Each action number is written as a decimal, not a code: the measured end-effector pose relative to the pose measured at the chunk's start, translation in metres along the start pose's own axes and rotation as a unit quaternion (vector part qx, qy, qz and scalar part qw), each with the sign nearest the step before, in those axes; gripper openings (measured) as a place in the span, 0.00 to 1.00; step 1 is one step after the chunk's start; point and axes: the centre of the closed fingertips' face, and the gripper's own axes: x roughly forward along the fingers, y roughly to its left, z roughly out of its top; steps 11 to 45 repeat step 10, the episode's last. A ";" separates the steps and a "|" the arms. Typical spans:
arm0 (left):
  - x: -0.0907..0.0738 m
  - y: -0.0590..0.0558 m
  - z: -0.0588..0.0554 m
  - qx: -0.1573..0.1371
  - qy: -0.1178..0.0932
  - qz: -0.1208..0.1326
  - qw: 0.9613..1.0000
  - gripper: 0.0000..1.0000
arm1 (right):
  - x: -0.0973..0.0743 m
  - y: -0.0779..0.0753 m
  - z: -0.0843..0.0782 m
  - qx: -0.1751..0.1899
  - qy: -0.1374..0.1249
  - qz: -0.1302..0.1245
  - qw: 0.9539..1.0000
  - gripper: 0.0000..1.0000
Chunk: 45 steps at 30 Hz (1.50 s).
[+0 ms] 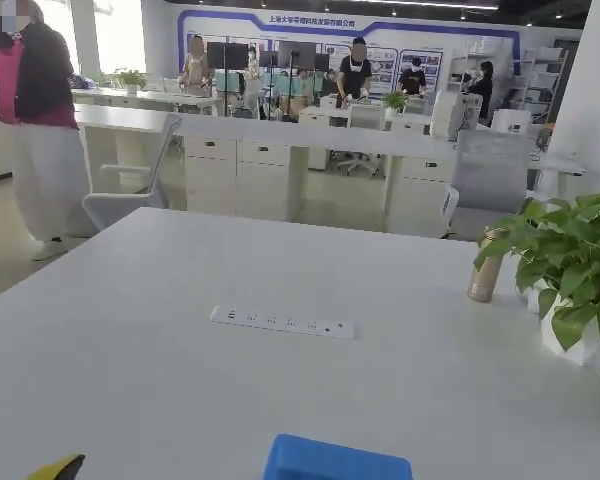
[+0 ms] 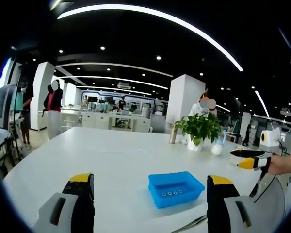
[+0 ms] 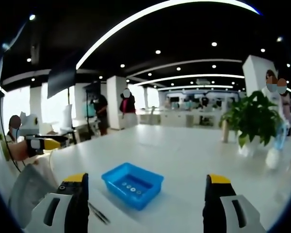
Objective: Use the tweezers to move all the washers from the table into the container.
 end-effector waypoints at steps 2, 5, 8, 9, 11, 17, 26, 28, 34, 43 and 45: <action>-0.002 0.000 0.000 -0.001 -0.002 0.003 1.000 0.99 | 0.001 0.001 -0.001 0.000 0.005 0.002 1.000 0.99; -0.004 -0.001 0.000 -0.002 -0.001 0.002 1.000 0.99 | 0.004 0.009 0.003 0.011 -0.006 0.024 1.000 0.99; -0.005 -0.001 -0.002 0.004 0.005 0.003 1.000 0.99 | 0.007 0.019 0.014 0.022 -0.029 0.047 0.998 0.99; -0.006 -0.002 -0.002 0.006 0.006 0.002 1.000 0.99 | 0.008 0.022 0.016 0.021 -0.034 0.054 0.998 0.99; -0.007 -0.002 -0.002 0.007 0.007 0.002 1.000 0.99 | 0.009 0.024 0.017 0.018 -0.033 0.054 0.998 0.99; -0.007 -0.002 -0.002 0.007 0.007 0.002 1.000 0.99 | 0.009 0.024 0.017 0.018 -0.033 0.054 0.998 0.99; -0.007 -0.002 -0.002 0.007 0.007 0.002 1.000 0.99 | 0.009 0.024 0.017 0.018 -0.033 0.054 0.998 0.99; -0.007 -0.002 -0.002 0.007 0.007 0.002 1.000 0.99 | 0.009 0.024 0.017 0.018 -0.033 0.054 0.998 0.99; -0.007 -0.002 -0.002 0.007 0.007 0.002 1.000 0.99 | 0.009 0.024 0.017 0.018 -0.033 0.054 0.998 0.99; -0.007 -0.002 -0.002 0.007 0.007 0.002 1.000 0.99 | 0.009 0.024 0.017 0.018 -0.033 0.054 0.998 0.99; -0.007 -0.002 -0.002 0.007 0.007 0.002 1.000 0.99 | 0.009 0.024 0.017 0.018 -0.033 0.054 0.998 0.99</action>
